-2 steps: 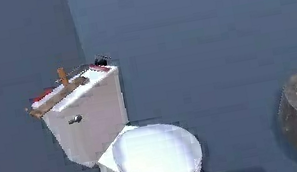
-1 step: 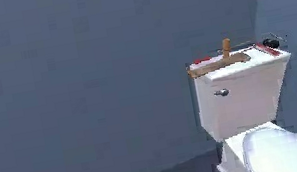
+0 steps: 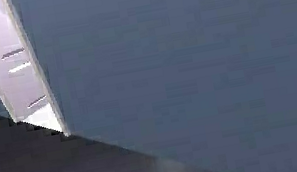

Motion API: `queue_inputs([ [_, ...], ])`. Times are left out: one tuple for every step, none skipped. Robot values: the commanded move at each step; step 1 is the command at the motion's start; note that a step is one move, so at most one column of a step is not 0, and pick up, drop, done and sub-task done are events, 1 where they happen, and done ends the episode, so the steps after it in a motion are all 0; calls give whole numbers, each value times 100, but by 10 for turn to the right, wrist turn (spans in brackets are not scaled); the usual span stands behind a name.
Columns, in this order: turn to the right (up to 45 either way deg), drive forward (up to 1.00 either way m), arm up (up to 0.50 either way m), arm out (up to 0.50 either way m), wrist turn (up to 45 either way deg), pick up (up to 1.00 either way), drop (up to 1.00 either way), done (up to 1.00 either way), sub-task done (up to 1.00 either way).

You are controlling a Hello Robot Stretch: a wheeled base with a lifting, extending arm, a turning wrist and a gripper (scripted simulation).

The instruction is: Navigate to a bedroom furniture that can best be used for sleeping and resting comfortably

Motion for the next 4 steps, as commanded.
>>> queue_inputs([
  [-390, 0, 0, 0, 0, 0, 0, 0, 0],
  [0, 100, 0, 0, 0, 0, 0, 0, 0],
  [0, 100, 0, 0, 0, 0, 0, 0, 0],
  [-120, 0, 0, 0, 0, 0, 0, 0, 0],
])
